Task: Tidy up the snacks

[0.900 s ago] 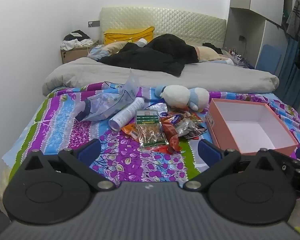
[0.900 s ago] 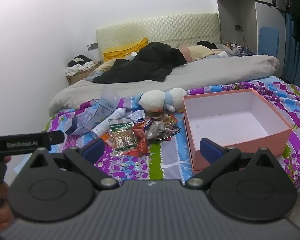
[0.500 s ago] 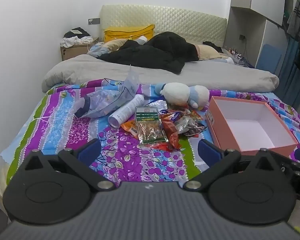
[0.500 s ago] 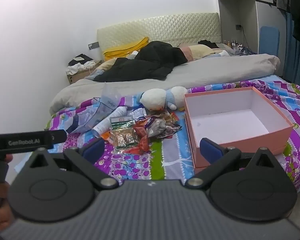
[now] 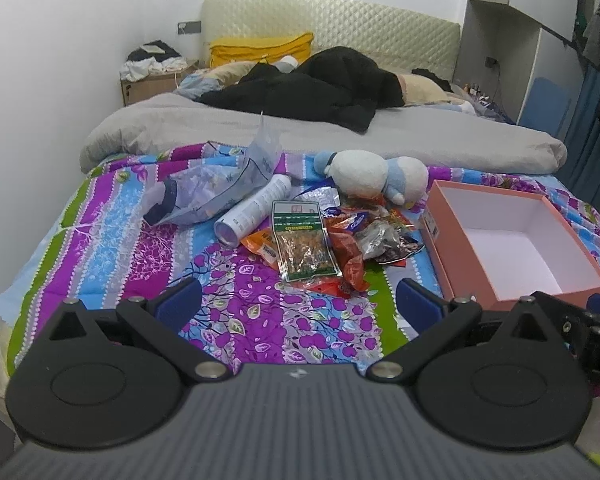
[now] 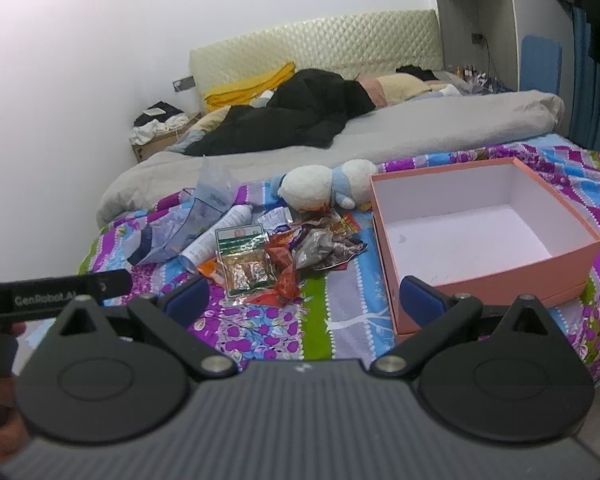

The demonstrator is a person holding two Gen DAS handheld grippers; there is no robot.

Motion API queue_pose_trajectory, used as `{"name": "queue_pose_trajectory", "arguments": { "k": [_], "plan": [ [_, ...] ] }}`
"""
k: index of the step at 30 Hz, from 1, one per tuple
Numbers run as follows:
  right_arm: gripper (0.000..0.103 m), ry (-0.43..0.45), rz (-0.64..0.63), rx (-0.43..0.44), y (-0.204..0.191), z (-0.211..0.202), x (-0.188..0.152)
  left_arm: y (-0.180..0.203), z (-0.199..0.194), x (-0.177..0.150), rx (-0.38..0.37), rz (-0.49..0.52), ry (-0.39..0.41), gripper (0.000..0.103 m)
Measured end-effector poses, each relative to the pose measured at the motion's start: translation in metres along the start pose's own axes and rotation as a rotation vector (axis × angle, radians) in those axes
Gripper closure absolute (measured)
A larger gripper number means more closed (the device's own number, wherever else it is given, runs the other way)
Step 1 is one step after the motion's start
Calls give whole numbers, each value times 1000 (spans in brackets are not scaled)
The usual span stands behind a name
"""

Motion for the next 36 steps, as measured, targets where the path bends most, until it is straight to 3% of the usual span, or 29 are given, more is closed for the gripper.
{"name": "queue_pose_trajectory", "arguments": {
  "k": [12,18,24,29,36],
  "plan": [
    [0,-114,-8,-25,19,57,38,23,72,44,-12,-25,-114,0],
    [0,-69,-27,-12,24,52,62,32,73,50,2,20,-76,0],
    [0,-30,-40,14,23,64,33,14,75,19,-11,-17,-21,0],
    [0,-37,-58,42,13,60,1,3,51,-3,-1,-23,-1,0],
    [0,-20,-55,58,7,41,-5,-12,20,-12,23,-51,22,0]
  ]
}}
Point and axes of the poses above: each gripper's, at about its wrist camera, not at the fingertips, and z roughly the way its jaws point, y to its right, x to its top, the point moved 9 cm from there along z, roughly the way its jaws point, and after that the axes turned 13 degrees about -z, right-handed, at the moved point
